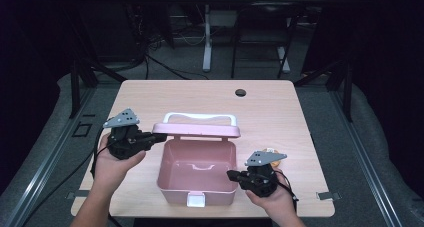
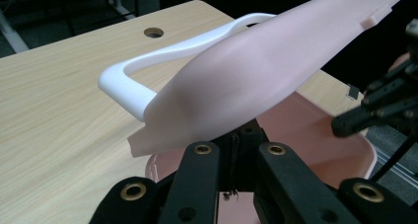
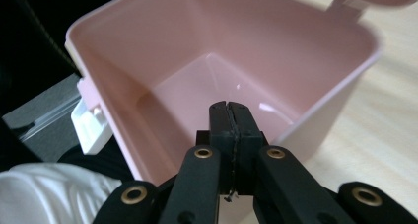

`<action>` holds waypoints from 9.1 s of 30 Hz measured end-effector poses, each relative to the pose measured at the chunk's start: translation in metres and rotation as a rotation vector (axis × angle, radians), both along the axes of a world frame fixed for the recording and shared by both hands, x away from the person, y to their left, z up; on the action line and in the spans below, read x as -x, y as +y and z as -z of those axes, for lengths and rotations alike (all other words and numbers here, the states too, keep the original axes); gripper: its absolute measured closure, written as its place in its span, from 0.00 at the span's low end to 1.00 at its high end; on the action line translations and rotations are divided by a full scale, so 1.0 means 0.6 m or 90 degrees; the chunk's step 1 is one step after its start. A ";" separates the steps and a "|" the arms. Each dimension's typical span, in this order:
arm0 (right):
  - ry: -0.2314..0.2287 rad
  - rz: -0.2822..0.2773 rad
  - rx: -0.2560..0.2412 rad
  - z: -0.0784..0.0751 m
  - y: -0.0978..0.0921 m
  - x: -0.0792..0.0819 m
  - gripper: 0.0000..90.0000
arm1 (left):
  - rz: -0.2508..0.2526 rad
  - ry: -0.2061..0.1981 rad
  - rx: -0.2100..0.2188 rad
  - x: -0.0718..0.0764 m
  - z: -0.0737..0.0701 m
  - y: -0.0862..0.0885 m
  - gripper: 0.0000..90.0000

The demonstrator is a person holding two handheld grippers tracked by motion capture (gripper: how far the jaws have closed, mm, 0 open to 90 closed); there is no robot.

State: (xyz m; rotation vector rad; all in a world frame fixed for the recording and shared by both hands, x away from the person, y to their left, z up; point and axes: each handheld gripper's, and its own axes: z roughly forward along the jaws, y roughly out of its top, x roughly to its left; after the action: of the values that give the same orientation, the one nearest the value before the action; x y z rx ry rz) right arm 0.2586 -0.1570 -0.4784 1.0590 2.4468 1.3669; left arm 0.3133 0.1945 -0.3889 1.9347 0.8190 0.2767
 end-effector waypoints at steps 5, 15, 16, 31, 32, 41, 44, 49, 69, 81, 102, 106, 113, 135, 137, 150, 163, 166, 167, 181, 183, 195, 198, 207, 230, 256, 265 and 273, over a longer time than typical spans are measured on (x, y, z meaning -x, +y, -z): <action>0.008 -0.018 0.007 0.007 0.011 0.004 1.00 | -0.006 0.002 0.003 -0.010 -0.005 -0.002 1.00; 0.011 -0.034 0.013 0.016 0.021 0.013 1.00 | -0.020 0.007 0.013 -0.020 -0.009 0.002 1.00; 0.011 -0.034 0.013 0.016 0.021 0.013 1.00 | -0.021 0.007 0.014 -0.021 -0.009 0.002 1.00; 0.008 -0.025 0.015 0.019 0.015 0.007 1.00 | -0.025 0.010 0.017 -0.035 -0.009 0.000 1.00; 0.008 -0.026 0.015 0.019 0.015 0.006 1.00 | -0.026 0.011 0.017 -0.035 -0.010 0.000 1.00; 0.012 -0.027 0.008 0.020 0.014 0.006 1.00 | -0.042 0.009 0.015 -0.046 -0.006 0.003 1.00; 0.013 -0.027 0.007 0.020 0.013 0.006 1.00 | -0.053 0.010 0.016 -0.051 -0.003 0.004 1.00; 0.012 -0.028 0.004 0.020 0.013 0.006 1.00 | -0.063 0.011 0.005 -0.060 0.005 0.004 0.99; 0.011 -0.028 0.000 0.021 0.012 0.006 1.00 | -0.096 0.034 -0.007 -0.068 0.055 0.018 0.90; 0.011 -0.031 0.004 0.021 0.012 0.006 1.00 | -0.079 0.064 -0.042 -0.063 0.117 0.006 0.82; 0.007 -0.028 0.004 0.021 0.012 0.007 1.00 | -0.079 0.067 -0.052 -0.061 0.144 0.003 0.93; 0.013 -0.037 -0.002 0.016 0.012 0.010 1.00 | -0.080 0.065 -0.048 -0.062 0.144 0.004 0.93; -0.017 -0.006 -0.045 -0.014 -0.018 0.011 0.88 | -0.082 0.053 -0.038 -0.055 0.135 0.014 0.88; -0.060 0.171 -0.025 -0.005 -0.125 -0.036 0.55 | -0.108 0.062 -0.022 -0.052 0.127 0.075 0.48; -0.073 0.179 -0.013 0.000 -0.129 -0.042 0.53 | -0.104 0.070 -0.026 -0.052 0.127 0.075 0.47; -0.055 0.205 0.072 -0.002 -0.146 -0.084 0.43 | -0.111 0.046 -0.038 -0.041 0.112 0.080 0.44; 0.024 0.141 0.209 -0.021 -0.143 -0.144 0.34 | -0.109 0.072 -0.018 -0.034 0.096 0.084 0.44; 0.045 0.118 0.242 -0.025 -0.141 -0.157 0.34 | -0.112 0.065 -0.019 -0.033 0.093 0.088 0.43; 0.046 0.119 0.251 -0.026 -0.141 -0.161 0.34 | -0.114 0.066 -0.016 -0.032 0.092 0.089 0.43; 0.070 0.096 0.329 -0.049 -0.131 -0.186 0.35 | -0.113 0.062 -0.009 -0.031 0.084 0.097 0.43; 0.088 0.085 0.336 -0.048 -0.130 -0.189 0.35 | -0.115 0.062 -0.006 -0.030 0.083 0.097 0.43; 0.103 0.052 0.390 -0.047 -0.125 -0.198 0.38 | -0.108 0.063 -0.012 -0.032 0.082 0.094 0.44; 0.114 0.045 0.405 -0.043 -0.124 -0.199 0.37 | -0.108 0.062 -0.014 -0.032 0.082 0.094 0.44; 0.149 0.023 0.435 -0.022 -0.122 -0.202 0.28 | -0.111 0.064 -0.010 -0.037 0.082 0.094 0.44; 0.234 0.068 0.460 0.026 -0.110 -0.246 0.19 | -0.120 0.063 -0.003 -0.038 0.082 0.103 0.44; 0.300 0.088 0.469 0.085 -0.112 -0.264 0.16 | -0.124 0.066 0.000 -0.039 0.082 0.109 0.44; 0.318 0.090 0.461 0.104 -0.115 -0.265 0.16 | -0.124 0.067 -0.002 -0.040 0.084 0.109 0.44; 0.338 0.087 0.460 0.117 -0.113 -0.265 0.20 | -0.125 0.066 -0.001 -0.040 0.084 0.110 0.44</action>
State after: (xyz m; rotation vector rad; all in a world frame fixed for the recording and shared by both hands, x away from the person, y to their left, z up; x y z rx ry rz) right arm 0.4179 -0.2251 -0.5483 1.4438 2.7677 0.0928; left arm 0.3374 0.2605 -0.4393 1.8841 1.0813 0.2958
